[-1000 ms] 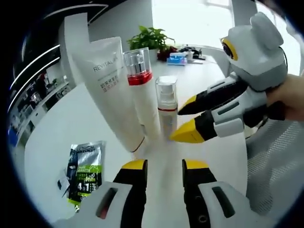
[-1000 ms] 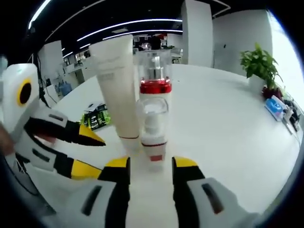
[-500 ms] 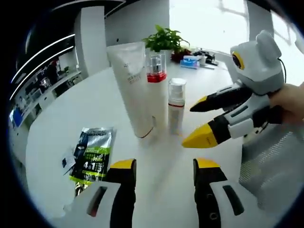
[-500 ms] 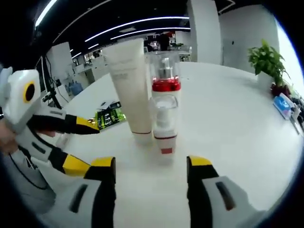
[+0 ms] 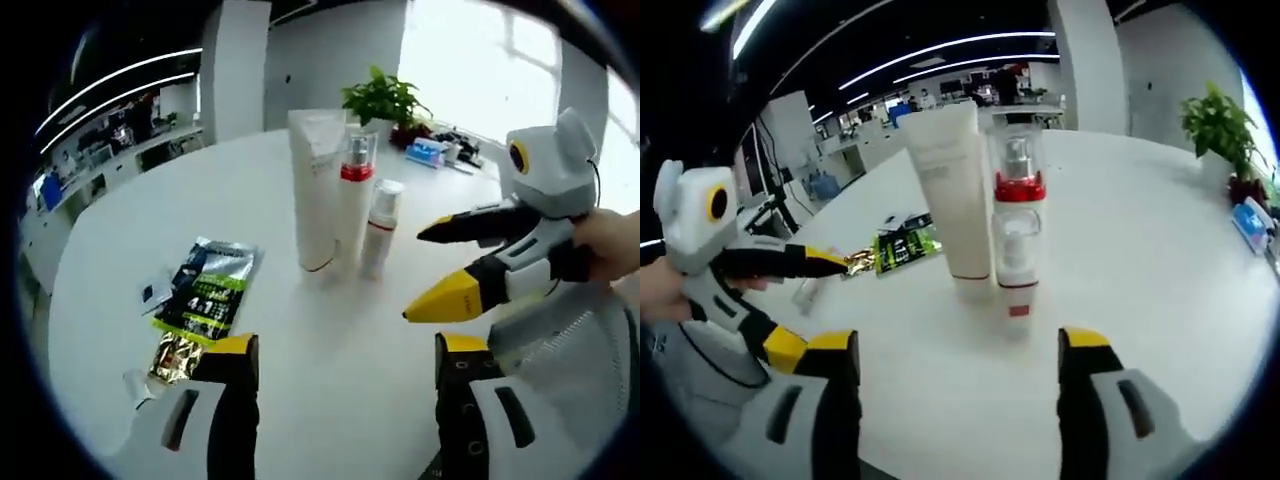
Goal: Arrange the skincare products in the storage area until every visible bottle or jar stands upright without overlapping.
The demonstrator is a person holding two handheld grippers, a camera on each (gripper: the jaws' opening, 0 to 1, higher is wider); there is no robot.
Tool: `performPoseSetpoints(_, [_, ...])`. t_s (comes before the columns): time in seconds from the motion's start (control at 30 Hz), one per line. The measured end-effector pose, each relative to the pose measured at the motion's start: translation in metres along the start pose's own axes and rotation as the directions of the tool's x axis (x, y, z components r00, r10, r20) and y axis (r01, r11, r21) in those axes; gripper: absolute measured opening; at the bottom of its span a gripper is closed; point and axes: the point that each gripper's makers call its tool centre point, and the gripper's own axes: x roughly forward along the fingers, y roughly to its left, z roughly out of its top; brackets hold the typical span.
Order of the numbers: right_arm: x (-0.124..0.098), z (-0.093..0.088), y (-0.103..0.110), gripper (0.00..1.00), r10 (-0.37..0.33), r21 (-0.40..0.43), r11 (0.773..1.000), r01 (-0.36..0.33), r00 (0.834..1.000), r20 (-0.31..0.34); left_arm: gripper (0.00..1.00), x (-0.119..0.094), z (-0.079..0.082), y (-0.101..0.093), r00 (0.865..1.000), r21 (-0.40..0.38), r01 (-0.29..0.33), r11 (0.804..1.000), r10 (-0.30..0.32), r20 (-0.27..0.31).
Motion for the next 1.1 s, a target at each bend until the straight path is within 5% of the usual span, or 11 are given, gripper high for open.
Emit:
performPoseSetpoints(0.43, [-0.027,0.003,0.011,0.99,0.097,-0.024,0.995,-0.096,0.995,0.034,0.79,-0.032,-0.007,-0.006,1.000,-0.072,-0.015,0.997,0.016,0.017])
performPoseSetpoints(1.1, [-0.059,0.008,0.018,1.00,0.157,0.032,0.987,-0.159,0.984,0.080,0.91,-0.093,-0.045,0.010,0.989,-0.187,-0.140,0.972,0.146,0.018])
